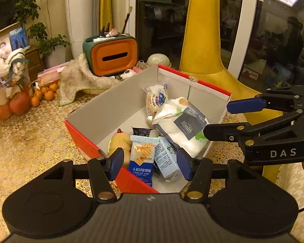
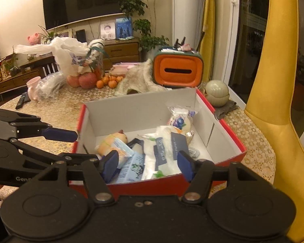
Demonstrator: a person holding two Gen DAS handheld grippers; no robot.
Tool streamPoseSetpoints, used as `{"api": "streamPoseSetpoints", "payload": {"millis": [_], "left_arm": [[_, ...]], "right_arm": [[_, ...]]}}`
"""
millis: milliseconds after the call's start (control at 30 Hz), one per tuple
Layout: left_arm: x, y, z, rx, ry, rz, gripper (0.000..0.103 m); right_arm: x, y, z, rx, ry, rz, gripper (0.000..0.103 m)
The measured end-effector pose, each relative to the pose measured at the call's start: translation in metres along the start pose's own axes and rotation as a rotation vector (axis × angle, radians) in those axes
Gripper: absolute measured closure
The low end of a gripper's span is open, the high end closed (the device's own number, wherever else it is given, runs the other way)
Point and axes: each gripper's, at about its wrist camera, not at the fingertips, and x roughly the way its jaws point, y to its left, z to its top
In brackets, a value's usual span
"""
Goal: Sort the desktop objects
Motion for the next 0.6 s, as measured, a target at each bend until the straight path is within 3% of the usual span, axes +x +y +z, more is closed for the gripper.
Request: {"api": "streamPoseSetpoints", "payload": {"millis": [367, 600], "left_arm": [[-0.037, 0.006, -0.013, -0.042, -0.075, 0.033, 0.037], [-0.047, 0.009, -0.027, -0.074, -0.079, 0.056, 0.024]], "right_arm": [[-0.025, 0.009, -0.005, 0.014, -0.044, 0.020, 0.031], [-0.035, 0.005, -0.013, 0.043, -0.069, 0.020, 0.023]]}}
